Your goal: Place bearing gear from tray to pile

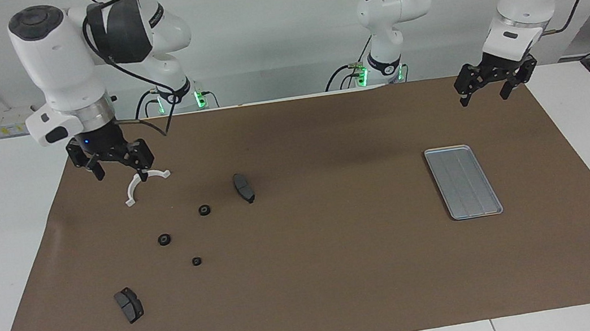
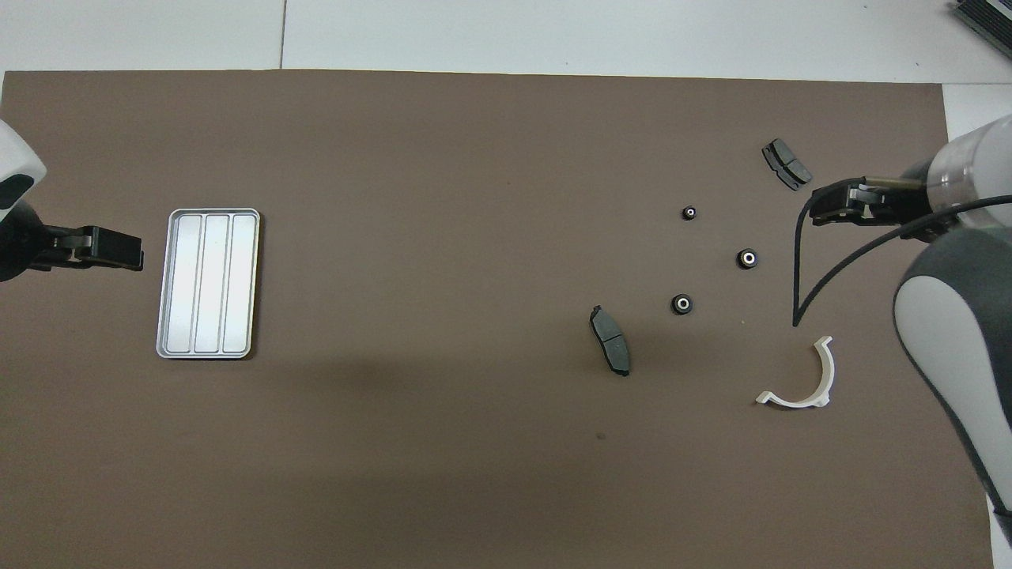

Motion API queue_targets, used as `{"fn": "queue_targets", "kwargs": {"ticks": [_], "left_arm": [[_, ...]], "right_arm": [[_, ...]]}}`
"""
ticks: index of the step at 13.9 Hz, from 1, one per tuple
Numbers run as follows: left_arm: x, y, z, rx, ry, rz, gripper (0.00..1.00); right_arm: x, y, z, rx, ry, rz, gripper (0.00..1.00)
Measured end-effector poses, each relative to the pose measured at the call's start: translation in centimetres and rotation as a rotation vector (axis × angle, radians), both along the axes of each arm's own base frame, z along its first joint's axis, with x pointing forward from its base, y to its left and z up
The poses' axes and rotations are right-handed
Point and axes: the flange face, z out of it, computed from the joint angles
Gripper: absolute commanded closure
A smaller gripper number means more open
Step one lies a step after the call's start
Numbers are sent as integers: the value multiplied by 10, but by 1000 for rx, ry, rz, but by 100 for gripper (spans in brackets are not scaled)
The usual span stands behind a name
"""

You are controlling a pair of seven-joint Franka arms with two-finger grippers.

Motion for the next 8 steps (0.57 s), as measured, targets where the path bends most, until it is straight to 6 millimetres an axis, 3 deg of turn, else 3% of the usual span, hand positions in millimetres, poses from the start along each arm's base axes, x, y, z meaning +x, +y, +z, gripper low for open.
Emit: {"fn": "queue_targets", "kwargs": {"ticks": [4, 8], "left_arm": [[0, 4, 0, 0, 0, 7, 0], [0, 8, 0, -1, 0, 15, 0]], "right_arm": [[-8, -5, 26, 46, 27, 22, 0], [-12, 3, 22, 48, 75, 59, 0]]}}
